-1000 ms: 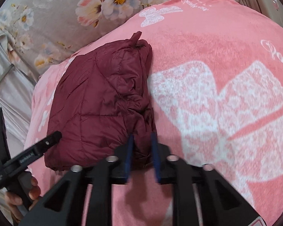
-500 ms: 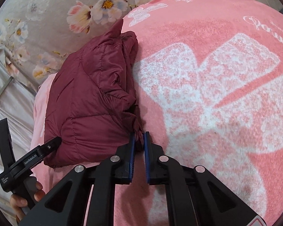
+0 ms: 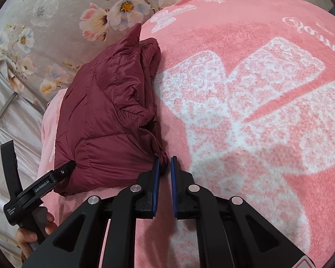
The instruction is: Fold large clothes
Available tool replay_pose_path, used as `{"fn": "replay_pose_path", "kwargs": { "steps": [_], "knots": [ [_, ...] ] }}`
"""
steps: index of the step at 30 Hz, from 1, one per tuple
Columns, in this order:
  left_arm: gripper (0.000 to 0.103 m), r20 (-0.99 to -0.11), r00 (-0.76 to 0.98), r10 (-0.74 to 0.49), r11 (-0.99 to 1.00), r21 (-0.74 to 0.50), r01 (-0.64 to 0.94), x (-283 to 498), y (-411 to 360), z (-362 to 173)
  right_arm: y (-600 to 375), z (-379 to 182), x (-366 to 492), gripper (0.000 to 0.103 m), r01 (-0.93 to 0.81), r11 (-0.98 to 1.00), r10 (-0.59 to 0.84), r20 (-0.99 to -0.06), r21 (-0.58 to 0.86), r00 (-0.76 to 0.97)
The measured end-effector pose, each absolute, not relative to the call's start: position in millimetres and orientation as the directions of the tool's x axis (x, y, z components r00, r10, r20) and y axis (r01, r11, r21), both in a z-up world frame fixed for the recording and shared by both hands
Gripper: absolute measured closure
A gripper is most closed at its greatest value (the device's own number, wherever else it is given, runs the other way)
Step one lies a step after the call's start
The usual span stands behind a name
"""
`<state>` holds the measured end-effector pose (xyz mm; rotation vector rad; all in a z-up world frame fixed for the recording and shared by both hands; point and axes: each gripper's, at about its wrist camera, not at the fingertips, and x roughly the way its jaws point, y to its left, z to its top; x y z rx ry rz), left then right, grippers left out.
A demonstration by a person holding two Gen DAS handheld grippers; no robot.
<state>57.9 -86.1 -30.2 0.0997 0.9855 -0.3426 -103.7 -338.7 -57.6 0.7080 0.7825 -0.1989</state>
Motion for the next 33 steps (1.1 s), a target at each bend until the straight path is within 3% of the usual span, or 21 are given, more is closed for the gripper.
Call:
{"fn": "replay_pose_path", "kwargs": {
  "steps": [2, 6, 13, 16, 19, 20, 25, 26, 27, 29, 33],
  "knots": [
    [0.011, -0.83, 0.506, -0.236, 0.942, -0.069, 0.328, 58, -86, -30, -340, -54, -110, 0.103, 0.457, 0.755, 0.048, -0.734, 0.47, 0.677],
    [0.011, -0.83, 0.504, -0.236, 0.945, -0.075, 0.319, 58, -85, -31, -337, -32, -124, 0.1, 0.531, 0.781, -0.132, -0.743, 0.329, 0.656],
    [0.011, -0.829, 0.51, -0.228, 0.947, -0.065, 0.316, 56, -87, -30, -301, -5, -91, 0.097, 0.345, 0.873, -0.011, -0.695, 0.343, 0.719],
    [0.011, -0.834, 0.498, -0.237, 0.945, -0.079, 0.318, 58, -85, -30, -302, -19, -73, 0.102, 0.375, 0.876, -0.04, -0.731, 0.302, 0.681],
    [0.011, -0.838, 0.486, -0.249, 0.942, -0.094, 0.322, 61, -80, -30, -329, -30, -82, 0.102, 0.473, 0.828, -0.093, -0.758, 0.301, 0.646],
    [0.01, -0.839, 0.483, -0.251, 0.942, -0.097, 0.321, 62, -80, -30, -339, -31, -86, 0.092, 0.512, 0.814, -0.128, -0.774, 0.275, 0.62],
    [0.01, -0.853, 0.443, -0.276, 0.942, -0.147, 0.303, 68, -74, -22, -360, -11, -101, 0.089, 0.495, 0.797, -0.099, -0.733, 0.346, 0.673],
    [0.01, -0.854, 0.436, -0.282, 0.941, -0.158, 0.301, 70, -73, -18, -360, -4, -99, 0.08, 0.484, 0.802, -0.099, -0.722, 0.349, 0.684],
    [0.01, -0.852, 0.435, -0.29, 0.939, -0.166, 0.301, 71, -72, -13, -361, 2, -95, 0.061, 0.47, 0.806, -0.088, -0.711, 0.36, 0.697],
    [0.01, -0.84, 0.446, -0.308, 0.935, -0.182, 0.303, 76, -70, -2, -360, 11, -85, 0.04, 0.443, 0.801, -0.059, -0.684, 0.402, 0.727],
    [0.007, -0.819, 0.479, -0.314, 0.938, -0.189, 0.291, 92, -64, 18, -353, 16, -54, 0.038, 0.402, 0.796, 0.0, -0.663, 0.453, 0.748]
  ]
}}
